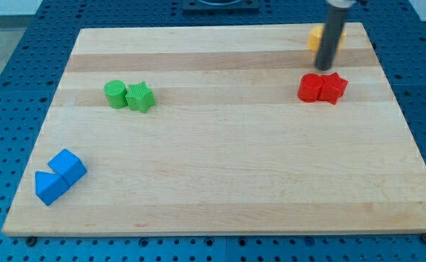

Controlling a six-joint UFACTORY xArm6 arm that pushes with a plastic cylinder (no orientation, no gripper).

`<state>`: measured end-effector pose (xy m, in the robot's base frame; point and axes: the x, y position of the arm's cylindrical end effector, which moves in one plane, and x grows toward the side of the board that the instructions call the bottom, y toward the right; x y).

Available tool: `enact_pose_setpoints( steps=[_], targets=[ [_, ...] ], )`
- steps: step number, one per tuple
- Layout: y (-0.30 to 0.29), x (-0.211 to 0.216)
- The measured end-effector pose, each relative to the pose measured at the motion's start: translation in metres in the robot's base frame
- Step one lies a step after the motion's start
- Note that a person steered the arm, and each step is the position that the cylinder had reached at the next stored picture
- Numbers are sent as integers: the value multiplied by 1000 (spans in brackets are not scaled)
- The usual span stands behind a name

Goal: Slide yellow heart towards red circle

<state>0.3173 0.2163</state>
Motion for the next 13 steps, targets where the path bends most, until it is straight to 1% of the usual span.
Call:
enact_pose_setpoints(
  steps=[1, 2, 3, 4, 10, 11, 12, 13],
  targets=[
    [61, 0],
    [77, -1],
    [76, -68],
    [59, -83],
    [-79, -83],
    [-106, -68],
    [-133, -38],
    [-127, -54]
  ],
)
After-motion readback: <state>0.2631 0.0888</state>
